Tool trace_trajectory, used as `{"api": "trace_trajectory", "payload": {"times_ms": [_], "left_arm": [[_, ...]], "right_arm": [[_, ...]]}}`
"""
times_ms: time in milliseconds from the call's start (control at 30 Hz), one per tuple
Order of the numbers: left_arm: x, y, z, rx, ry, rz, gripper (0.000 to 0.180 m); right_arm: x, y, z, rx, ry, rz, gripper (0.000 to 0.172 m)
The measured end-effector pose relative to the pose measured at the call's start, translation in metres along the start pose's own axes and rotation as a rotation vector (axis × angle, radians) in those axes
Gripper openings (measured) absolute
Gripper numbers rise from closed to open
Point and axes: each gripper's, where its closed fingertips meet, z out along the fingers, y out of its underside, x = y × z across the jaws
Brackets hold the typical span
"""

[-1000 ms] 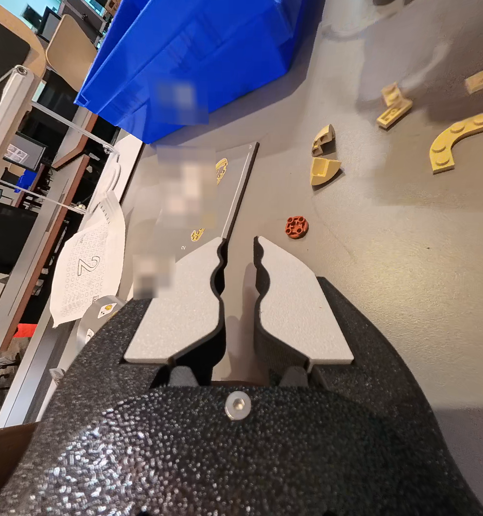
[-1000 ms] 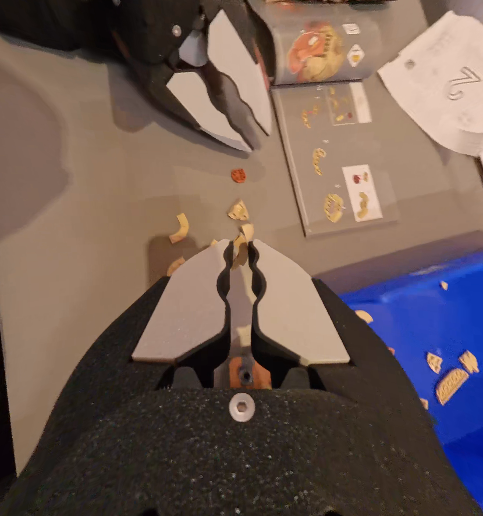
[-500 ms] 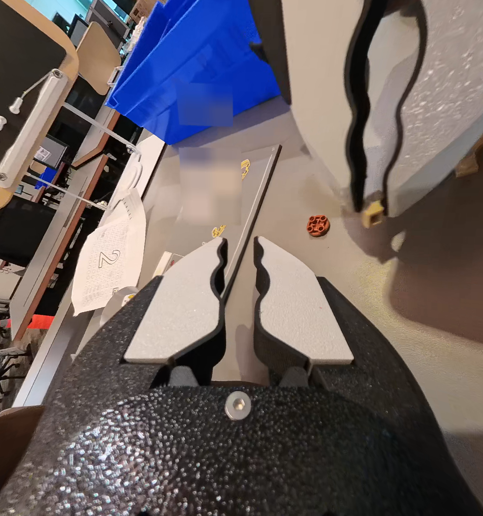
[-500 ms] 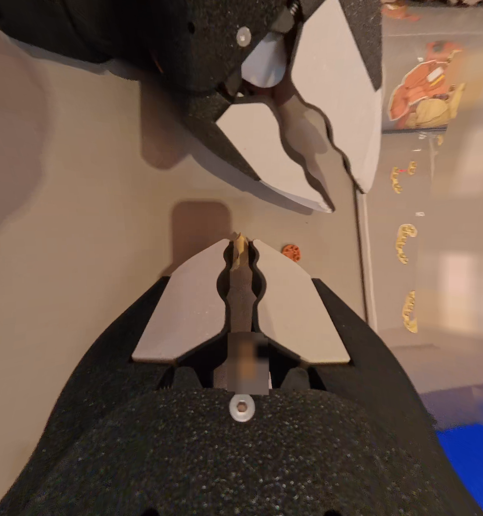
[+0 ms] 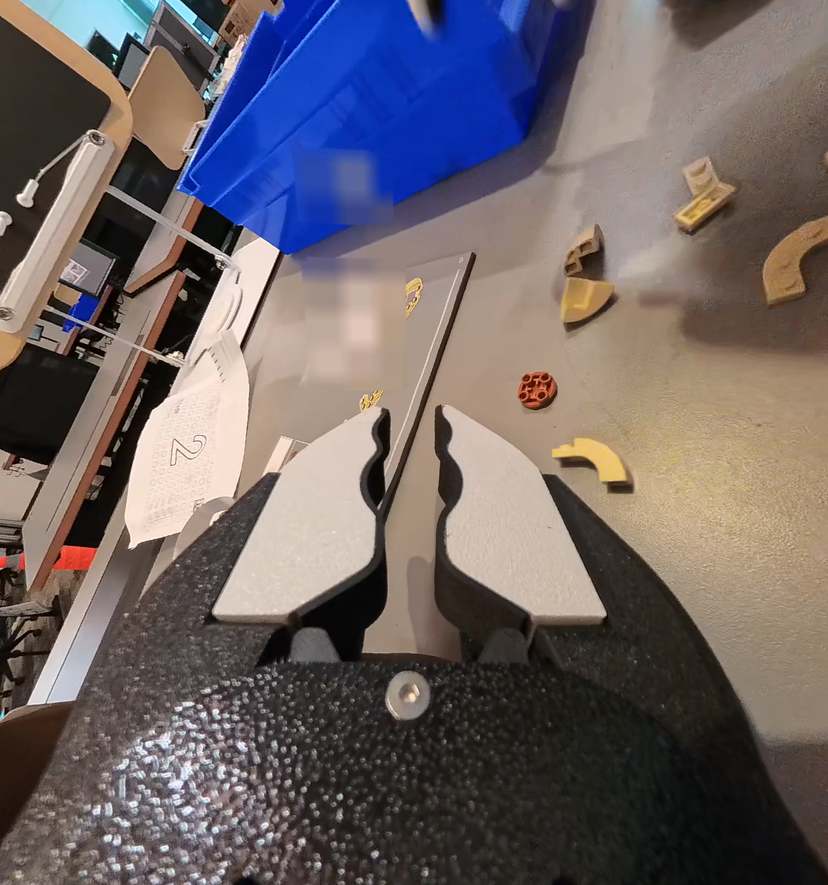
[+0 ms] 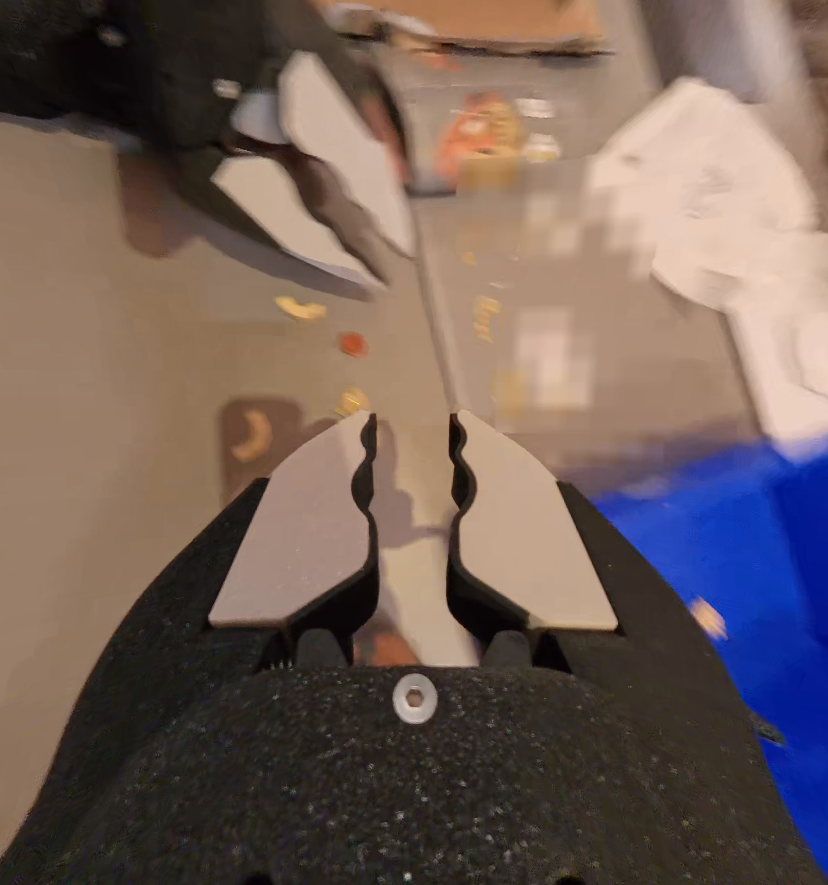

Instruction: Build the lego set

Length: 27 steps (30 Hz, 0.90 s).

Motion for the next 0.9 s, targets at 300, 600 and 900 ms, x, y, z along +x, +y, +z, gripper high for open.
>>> {"api": "trace_trajectory", "payload": {"times_ms": [300, 600, 900], "left_arm": [[0.009, 0.002, 0.005, -0.008, 0.036, -0.003, 0.017], [0.004, 0.008, 0.005, -0.018, 0.026, -0.031, 0.017], [0.007, 0.007, 0.005, -0.015, 0.04, -0.022, 0.017]], "right_arm": [[0.136, 0.156, -0.058, -0.622, -0.013, 0.035, 0.019], [0.146, 0.212, -0.016, -0.824, -0.11, 0.138, 0.041], [0.132, 0.194, -0.013, -0.758, -0.127, 0.147, 0.026]]}}
